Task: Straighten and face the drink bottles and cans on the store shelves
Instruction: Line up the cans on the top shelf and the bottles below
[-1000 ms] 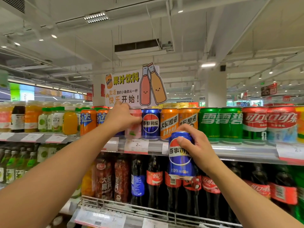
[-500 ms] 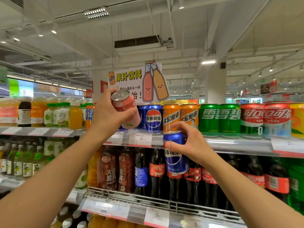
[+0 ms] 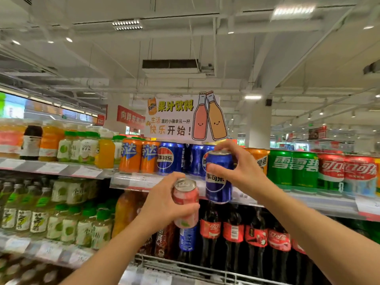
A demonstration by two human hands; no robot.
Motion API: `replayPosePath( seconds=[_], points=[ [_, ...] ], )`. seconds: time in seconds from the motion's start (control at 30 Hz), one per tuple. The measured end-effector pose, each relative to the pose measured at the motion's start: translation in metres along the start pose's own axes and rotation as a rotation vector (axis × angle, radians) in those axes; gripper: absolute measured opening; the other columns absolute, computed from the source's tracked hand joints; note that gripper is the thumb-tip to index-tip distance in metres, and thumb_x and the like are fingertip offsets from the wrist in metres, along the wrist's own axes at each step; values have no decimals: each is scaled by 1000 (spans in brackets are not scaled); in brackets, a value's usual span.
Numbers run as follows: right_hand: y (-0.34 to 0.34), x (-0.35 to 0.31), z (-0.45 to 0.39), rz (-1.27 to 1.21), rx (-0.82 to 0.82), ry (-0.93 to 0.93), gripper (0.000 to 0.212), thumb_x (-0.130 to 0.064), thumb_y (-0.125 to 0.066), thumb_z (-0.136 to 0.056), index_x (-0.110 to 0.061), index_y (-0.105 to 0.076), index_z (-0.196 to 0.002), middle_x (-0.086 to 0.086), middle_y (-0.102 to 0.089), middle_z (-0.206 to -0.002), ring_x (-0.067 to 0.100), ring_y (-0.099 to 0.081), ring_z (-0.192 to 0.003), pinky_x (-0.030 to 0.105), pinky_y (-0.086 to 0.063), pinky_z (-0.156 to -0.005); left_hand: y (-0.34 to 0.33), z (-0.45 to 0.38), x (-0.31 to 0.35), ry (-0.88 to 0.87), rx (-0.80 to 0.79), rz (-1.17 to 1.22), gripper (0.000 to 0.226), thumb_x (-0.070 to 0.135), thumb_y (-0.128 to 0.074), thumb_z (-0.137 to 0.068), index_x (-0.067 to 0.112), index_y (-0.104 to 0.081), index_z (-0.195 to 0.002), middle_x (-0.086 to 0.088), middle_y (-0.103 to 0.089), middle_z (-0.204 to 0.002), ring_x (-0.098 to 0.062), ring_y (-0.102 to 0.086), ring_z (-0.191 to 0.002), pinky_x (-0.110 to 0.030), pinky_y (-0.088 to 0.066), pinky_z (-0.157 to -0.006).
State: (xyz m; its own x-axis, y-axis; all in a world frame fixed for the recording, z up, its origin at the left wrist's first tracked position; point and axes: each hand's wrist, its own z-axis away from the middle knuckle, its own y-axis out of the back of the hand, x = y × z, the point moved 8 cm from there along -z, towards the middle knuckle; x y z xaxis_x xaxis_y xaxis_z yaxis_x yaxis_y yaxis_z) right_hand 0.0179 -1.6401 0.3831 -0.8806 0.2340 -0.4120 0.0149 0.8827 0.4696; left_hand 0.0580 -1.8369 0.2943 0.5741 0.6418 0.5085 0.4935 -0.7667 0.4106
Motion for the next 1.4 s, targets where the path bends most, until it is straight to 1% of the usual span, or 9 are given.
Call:
replayPosePath(
  seconds=[0.13, 0.33, 0.57, 0.73, 0.87, 0.97, 1.07, 1.2, 1.4],
  points=[
    [-11, -29, -39, 137, -35, 87, 39, -40, -84, -82, -29, -59, -110, -11, -69, -88, 2, -66, -74, 14, -50, -67, -13, -9, -8, -81, 13, -41, 68, 57, -85, -61, 52, -49, -119, 22, -60, -115, 1, -59, -108, -28, -52, -94],
    [-21, -43, -79, 273, -69, 141, 40, -51, -82, -82, -28, -59, -106, -7, -71, -96, 6, -67, -81, 21, -56, -68, -20, -10, -32, -181, -12, -159, 78, 67, -77, -63, 33, -55, -130, 19, -44, -152, -3, -32, -145, -35, -21, -125],
    [-26, -32, -114, 440, -84, 156, 47, -56, -77, -83, -17, -57, -102, -5, -71, -86, 7, -69, -77, 33, -61, -70, -11, -9, -40, -211, -32, -44, 59, 47, -87, -66, 34, -56, -114, 29, -58, -126, 12, -40, -135, -37, -22, -125],
    [-47, -18, -125, 491, -163, 139, 52, -62, -75, -82, -19, -55, -104, -1, -73, -91, 15, -71, -81, 42, -62, -74, -11, -9, -41, -212, -15, -26, 57, 48, -86, -65, 38, -55, -112, 20, -63, -126, 5, -45, -136, -37, -26, -124],
    [-59, -11, -133, 556, -215, 104, 54, -61, -75, -81, -20, -53, -110, -2, -71, -95, 15, -71, -83, 44, -62, -77, -12, -8, -42, -173, -35, 5, 57, 43, -88, -65, 38, -55, -112, 15, -64, -120, 0, -53, -129, -8, -31, -107],
    [-62, -4, -135, 584, -243, 89, 56, -65, -74, -79, -23, -54, -110, -3, -71, -95, 16, -69, -85, 45, -61, -79, -12, -8, -41, -167, -44, 21, 55, 39, -88, -67, 37, -56, -112, 12, -65, -118, 3, -52, -129, 0, -31, -98],
    [-61, 0, -135, 583, -254, 68, 53, -63, -74, -82, -22, -55, -109, -5, -70, -94, 13, -67, -85, 43, -60, -80, -11, -7, -40, -175, -28, 15, 56, 40, -88, -66, 38, -57, -113, 16, -62, -127, 4, -51, -130, -5, -36, -98],
    [-62, 8, -135, 615, -318, 58, 51, -63, -71, -84, -23, -55, -111, -5, -68, -97, 14, -66, -87, 43, -60, -83, -8, -7, -39, -172, 5, 3, 61, 44, -88, -66, 40, -56, -118, 23, -55, -136, -1, -57, -123, -30, -55, -93],
    [-60, 16, -134, 595, -377, 4, 48, -56, -73, -87, -21, -55, -115, -4, -68, -102, 14, -67, -92, 38, -60, -83, -8, -7, -41, -184, 27, 15, 63, 44, -86, -66, 37, -57, -121, 19, -59, -132, -5, -61, -119, -33, -58, -88]
  ],
)
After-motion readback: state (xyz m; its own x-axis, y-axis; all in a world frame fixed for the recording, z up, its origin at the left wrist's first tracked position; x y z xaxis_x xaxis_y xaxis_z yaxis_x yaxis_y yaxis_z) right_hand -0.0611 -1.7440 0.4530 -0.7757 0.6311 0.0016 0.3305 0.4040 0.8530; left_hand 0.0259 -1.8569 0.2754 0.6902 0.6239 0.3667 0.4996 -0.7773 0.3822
